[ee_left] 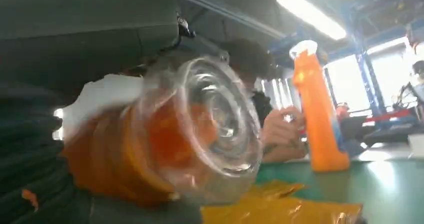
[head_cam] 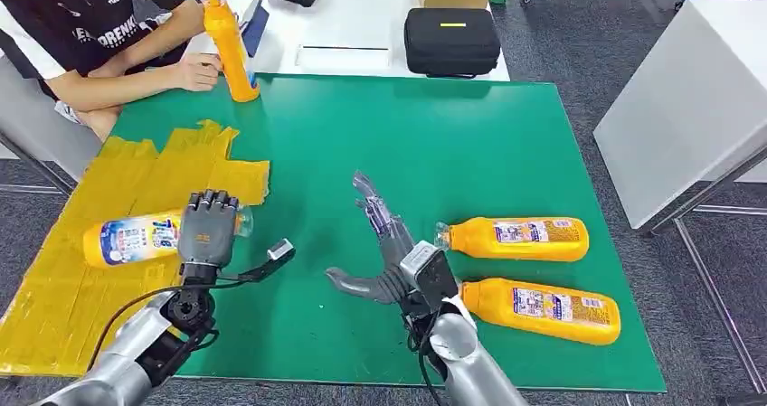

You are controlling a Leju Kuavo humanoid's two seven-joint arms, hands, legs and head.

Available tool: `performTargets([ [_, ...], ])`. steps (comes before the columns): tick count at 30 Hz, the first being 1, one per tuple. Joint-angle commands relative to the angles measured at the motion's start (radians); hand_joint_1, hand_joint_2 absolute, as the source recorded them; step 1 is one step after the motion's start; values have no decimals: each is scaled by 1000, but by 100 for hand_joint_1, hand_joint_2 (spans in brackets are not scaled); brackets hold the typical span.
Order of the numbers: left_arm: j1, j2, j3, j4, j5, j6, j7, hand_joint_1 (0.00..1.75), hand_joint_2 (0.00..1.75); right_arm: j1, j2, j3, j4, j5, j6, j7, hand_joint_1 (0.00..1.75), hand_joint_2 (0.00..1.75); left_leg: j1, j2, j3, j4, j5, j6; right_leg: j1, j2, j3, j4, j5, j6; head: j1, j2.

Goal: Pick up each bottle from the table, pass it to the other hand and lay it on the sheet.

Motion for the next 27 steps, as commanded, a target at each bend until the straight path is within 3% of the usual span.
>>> performTargets([
  [1,-38,-13,55,139,-4,11,-15,0,175,-26,-6,-17,25,15,-13,7,0,175,0,0,3,0,-2,0,1,0,3,0,-1,-3,0,0],
  [5,-45,-28,82,186,2,11,-23,0,175,-26,0,-25,19,18,-17,10,0,175,0,0,5,0,-2,1,1,0,5,0,-2,-4,0,0],
  [9,-17,-46,198,133,64,11,-117,0,175,-30,9,-33,11,37,-26,23,0,175,0,0,8,1,-4,1,1,0,7,1,-4,-6,0,0],
  [14,29,-130,588,2,296,11,-492,0,175,-25,-10,-45,-17,104,-87,28,0,175,0,-2,6,1,-3,1,1,-1,6,1,-3,-5,0,0],
  [15,29,-130,588,2,296,11,-492,0,175,-25,-10,-45,-17,104,-87,28,0,175,0,-2,6,2,-4,1,1,-1,7,1,-4,-6,0,0],
  [17,27,-163,685,-1,346,11,-615,0,175,-35,-16,-46,-16,146,-133,25,0,175,0,-2,6,2,-4,1,1,-1,6,1,-3,-5,0,0],
  [18,25,-169,698,1,355,11,-635,0,175,-36,-18,-46,-18,158,-146,26,0,175,0,-2,13,4,-8,2,2,-2,13,3,-8,-10,0,0],
  [20,28,-193,749,-13,387,11,-715,0,175,-33,-28,-39,-34,233,-220,33,0,175,0,-2,6,2,-4,1,1,-2,7,1,-3,-6,0,0],
  [27,28,-193,749,-13,387,11,-715,0,175,-33,-28,-39,-34,233,-220,33,0,175,0,0,8,2,-5,1,1,0,8,1,-4,-6,0,0],
])
